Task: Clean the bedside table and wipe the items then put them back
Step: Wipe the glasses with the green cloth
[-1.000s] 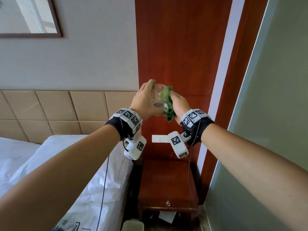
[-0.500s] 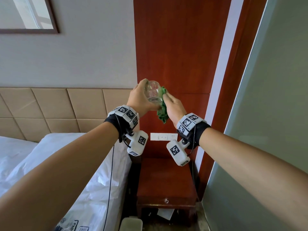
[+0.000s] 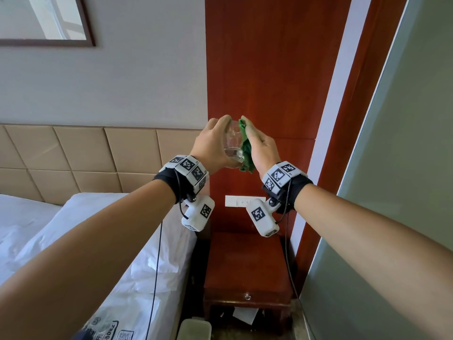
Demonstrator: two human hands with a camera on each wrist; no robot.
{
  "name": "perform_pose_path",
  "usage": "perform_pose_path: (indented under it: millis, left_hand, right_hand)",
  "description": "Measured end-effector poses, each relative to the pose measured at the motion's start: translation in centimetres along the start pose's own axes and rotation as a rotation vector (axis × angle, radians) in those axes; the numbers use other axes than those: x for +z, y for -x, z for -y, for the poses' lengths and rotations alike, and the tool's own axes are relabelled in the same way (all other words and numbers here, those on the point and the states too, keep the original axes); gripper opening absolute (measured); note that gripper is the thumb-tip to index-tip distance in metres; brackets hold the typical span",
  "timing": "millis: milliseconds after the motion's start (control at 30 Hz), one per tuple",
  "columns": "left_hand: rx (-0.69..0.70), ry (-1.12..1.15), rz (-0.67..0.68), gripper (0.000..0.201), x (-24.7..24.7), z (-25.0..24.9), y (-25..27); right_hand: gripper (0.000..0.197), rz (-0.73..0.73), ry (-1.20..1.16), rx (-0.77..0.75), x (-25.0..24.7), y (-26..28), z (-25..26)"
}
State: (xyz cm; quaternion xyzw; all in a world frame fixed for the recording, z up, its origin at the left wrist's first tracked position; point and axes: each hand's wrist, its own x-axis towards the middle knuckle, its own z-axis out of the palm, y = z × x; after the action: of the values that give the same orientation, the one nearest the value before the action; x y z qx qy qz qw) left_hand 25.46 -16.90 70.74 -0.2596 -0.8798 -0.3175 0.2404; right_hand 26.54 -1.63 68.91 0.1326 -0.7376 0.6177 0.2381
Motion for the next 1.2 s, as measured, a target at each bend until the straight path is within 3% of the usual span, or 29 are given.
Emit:
perform_pose_path:
  millis: [200, 433, 600, 767, 900, 1067, 1200]
  left_hand:
    - [-0.023, -0.007, 0.03, 0.116, -0.6, 0.6, -0.2]
    - [-0.104, 0.018, 0.019, 0.108, -0.6, 1.2, -0.3]
    - [-0.097, 0.023, 0.025, 0.102, 0.0, 0.9, 0.3]
    - [-0.059, -0.024, 0.063, 0.116, 0.4, 0.4, 0.6]
    - [-0.065, -0.032, 0.056, 0.116, -0.1, 0.5, 0.3]
    - [-0.112, 0.043, 0.022, 0.089, -0.8, 1.3, 0.0]
    - [-0.102, 0.071, -0.01, 0.087, -0.7, 1.7, 0.0]
  right_hand:
    - [0.035, 0.008, 0.222, -0.292, 0.4, 0.3, 0.5]
    - [0.035, 0.135, 0.407, -0.435, 0.0, 1.0, -0.2]
    - [0.033, 0.067, 0.342, -0.359, -0.1, 0.9, -0.4]
    - [0.035, -0.012, 0.38, -0.239, -0.1, -0.1, 0.1]
    - [0.037, 0.023, 0.428, -0.295, 0.2, 0.1, 0.2]
    - [0.035, 0.18, 0.412, -0.383, 0.6, 1.2, 0.2]
    - [0.036, 0.142, 0.314, -0.307, 1.5, 1.3, 0.2]
